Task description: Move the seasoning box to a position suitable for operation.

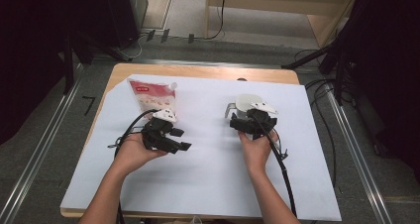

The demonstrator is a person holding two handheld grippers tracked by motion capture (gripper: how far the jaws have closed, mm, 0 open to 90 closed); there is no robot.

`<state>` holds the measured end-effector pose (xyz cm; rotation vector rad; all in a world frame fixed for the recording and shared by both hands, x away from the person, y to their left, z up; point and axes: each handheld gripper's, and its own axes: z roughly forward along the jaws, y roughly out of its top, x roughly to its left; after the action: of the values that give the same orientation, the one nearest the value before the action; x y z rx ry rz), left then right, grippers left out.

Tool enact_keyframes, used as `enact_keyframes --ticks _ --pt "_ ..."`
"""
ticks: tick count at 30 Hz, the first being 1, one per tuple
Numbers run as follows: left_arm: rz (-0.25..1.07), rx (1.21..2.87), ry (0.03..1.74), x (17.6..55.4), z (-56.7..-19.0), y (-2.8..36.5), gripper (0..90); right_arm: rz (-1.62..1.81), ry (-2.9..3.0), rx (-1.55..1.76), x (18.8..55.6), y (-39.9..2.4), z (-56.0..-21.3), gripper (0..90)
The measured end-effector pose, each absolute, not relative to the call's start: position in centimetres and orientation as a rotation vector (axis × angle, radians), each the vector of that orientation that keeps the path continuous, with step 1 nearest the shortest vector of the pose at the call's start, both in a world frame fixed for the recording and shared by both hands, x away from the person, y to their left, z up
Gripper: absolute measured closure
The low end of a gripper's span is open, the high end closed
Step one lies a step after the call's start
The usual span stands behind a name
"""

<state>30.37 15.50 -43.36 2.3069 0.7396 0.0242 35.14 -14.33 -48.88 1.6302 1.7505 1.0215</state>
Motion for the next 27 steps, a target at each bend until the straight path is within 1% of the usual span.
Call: enact_keyframes --ticks 3,4,7,9,11,12,17,27 --pt "0.023 2.303 0.738 30.5 -43.3 15.6 40.8 1.006 1.741 1.635 35.4 -14.2 -49.2 0.8" --pt "0.021 2.298 0.739 30.5 -43.4 15.7 40.8 1.025 1.711 1.644 35.8 -14.0 -49.5 2.6" --pt "0.018 2.294 0.741 30.5 -43.4 15.6 40.8 1.025 1.692 1.662 36.0 -13.9 -49.7 3.4" --pt "0.017 2.297 0.739 30.5 -43.4 15.6 40.8 1.028 1.659 1.681 36.3 -13.9 -49.9 6.5" --pt "0.017 2.300 0.738 30.5 -43.4 15.6 40.8 1.036 1.645 1.686 36.4 -13.9 -50.0 7.5" --pt "0.022 2.297 0.737 30.5 -43.4 15.5 40.9 1.056 1.631 1.708 36.5 -14.0 -50.0 10.1" --pt "0.021 2.294 0.741 30.5 -43.4 15.6 41.7 1.042 1.661 1.648 36.6 -14.2 -50.0 12.2" --pt "0.026 2.293 0.748 30.5 -43.4 15.6 42.5 1.044 1.749 1.578 36.6 -14.7 -49.8 13.1"
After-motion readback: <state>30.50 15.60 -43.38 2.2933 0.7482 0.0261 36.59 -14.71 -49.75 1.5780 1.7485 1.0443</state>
